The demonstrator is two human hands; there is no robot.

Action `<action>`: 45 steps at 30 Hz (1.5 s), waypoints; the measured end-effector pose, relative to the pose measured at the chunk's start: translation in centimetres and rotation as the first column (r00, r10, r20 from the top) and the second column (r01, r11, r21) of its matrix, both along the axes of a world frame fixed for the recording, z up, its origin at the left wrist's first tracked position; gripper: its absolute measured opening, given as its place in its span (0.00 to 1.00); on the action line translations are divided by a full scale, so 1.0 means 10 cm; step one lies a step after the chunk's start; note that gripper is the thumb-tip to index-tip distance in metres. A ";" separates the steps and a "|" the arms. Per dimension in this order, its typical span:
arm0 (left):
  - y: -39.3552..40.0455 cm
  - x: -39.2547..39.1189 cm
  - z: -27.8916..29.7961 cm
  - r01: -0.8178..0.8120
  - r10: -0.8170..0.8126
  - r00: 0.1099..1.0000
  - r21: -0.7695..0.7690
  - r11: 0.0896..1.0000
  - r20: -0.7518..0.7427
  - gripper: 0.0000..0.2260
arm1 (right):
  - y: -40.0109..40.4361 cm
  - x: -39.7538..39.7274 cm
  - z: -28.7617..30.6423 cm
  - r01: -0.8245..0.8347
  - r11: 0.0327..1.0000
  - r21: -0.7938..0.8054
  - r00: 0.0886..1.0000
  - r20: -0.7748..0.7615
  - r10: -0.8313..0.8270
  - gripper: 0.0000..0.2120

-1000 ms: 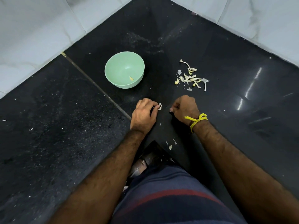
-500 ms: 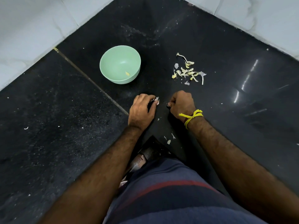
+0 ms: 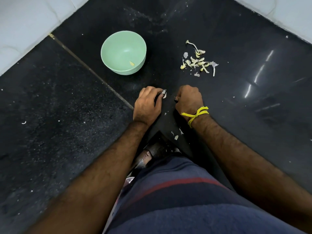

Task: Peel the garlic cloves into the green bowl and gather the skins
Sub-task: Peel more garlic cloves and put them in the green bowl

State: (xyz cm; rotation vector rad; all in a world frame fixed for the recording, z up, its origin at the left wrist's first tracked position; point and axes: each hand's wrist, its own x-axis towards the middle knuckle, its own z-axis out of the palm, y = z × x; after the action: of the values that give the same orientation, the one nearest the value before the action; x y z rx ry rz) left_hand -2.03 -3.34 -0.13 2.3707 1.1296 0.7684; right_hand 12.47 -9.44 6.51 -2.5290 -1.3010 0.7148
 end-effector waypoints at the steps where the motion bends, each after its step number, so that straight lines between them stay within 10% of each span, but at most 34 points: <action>1: -0.01 0.00 0.00 -0.003 0.003 1.000 0.006 1.000 -0.005 0.06 | 0.01 -0.02 0.00 -0.004 1.000 -0.001 1.000 0.016 0.004 0.07; 8: -0.01 0.01 0.00 0.020 -0.020 1.000 0.026 0.999 -0.022 0.08 | 0.05 -0.05 -0.04 -0.124 0.992 -0.026 0.986 0.112 0.126 0.09; 13: -0.01 0.02 0.04 0.049 -0.049 0.998 0.007 0.999 0.034 0.09 | 0.00 0.29 -0.13 0.036 0.991 0.132 0.979 -0.205 -0.008 0.03; 22: -0.22 0.16 0.36 0.222 -0.008 0.912 -0.478 0.850 0.409 0.11 | -0.21 0.42 0.02 0.260 0.944 0.202 0.548 -0.836 0.028 0.03; 30: -0.19 0.11 0.54 0.314 -0.005 0.899 -0.636 0.705 0.438 0.04 | -0.33 0.45 0.02 0.291 0.927 0.238 0.416 -0.904 0.101 0.02; 45: -0.26 -0.01 0.59 0.287 -0.085 0.915 -0.486 0.826 0.395 0.04 | -0.36 0.33 0.05 0.310 0.932 0.186 0.329 -0.941 0.078 0.07</action>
State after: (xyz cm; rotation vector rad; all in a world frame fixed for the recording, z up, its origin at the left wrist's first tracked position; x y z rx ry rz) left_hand -2.15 -5.92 5.81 1.7474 0.8021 0.6680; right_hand 15.74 -13.08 6.97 -1.3526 -0.6546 1.4610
